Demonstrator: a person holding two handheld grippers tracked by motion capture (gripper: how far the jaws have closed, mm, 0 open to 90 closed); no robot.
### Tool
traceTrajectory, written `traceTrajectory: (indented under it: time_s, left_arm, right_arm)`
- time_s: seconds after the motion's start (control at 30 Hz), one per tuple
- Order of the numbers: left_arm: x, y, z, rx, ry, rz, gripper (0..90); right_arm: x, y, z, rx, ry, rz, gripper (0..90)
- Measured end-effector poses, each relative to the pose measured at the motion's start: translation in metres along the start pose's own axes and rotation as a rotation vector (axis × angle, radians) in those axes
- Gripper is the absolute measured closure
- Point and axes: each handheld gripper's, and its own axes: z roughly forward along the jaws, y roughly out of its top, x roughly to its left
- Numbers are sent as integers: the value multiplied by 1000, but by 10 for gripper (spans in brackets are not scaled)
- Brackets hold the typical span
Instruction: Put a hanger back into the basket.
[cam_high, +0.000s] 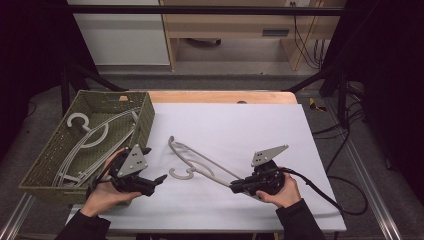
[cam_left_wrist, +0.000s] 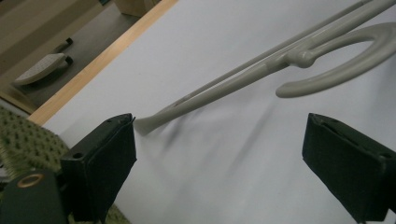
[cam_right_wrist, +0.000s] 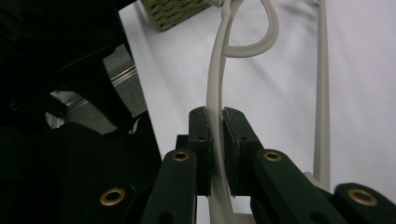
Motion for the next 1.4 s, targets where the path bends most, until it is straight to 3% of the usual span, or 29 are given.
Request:
traceTrajectory:
  time_s: [0.27, 0.37, 0.43, 0.5, 0.67, 0.87, 1.0, 1.1, 1.23, 1.4]
  left_arm:
    - [-12, 6, 35, 94, -29, 51, 143]
    - [-15, 8, 48, 102, -18, 55, 162]
    - [-14, 9, 54, 111, -10, 85, 172]
    - [-13, 9, 62, 108, 3, 80, 199]
    - [-10, 6, 77, 94, 21, 141, 276]
    - [-12, 5, 87, 49, 21, 199, 369]
    - [-13, 4, 95, 84, 27, 223, 397]
    - [-15, 1, 100, 64, 23, 208, 442]
    - [-15, -2, 100, 79, 17, 220, 502]
    - [-19, -2, 97, 98, 41, 280, 543]
  right_arm:
    - [0, -2, -4, 4, 6, -4, 827]
    - [-1, -4, -5, 3, 10, -4, 827]
    - [-2, -5, -6, 1, 11, -10, 827]
    - [-2, -6, -6, 5, 14, -11, 826]
    - [-2, -8, -5, 16, 14, -17, 826]
    - [-2, -9, -5, 25, 14, -21, 826]
    - [-1, -10, -5, 30, 22, -34, 825]
    - [0, -10, -6, 41, 21, -30, 825]
    - [-1, -12, -6, 39, 32, -37, 824]
    - [-1, -12, -6, 42, 32, -49, 823]
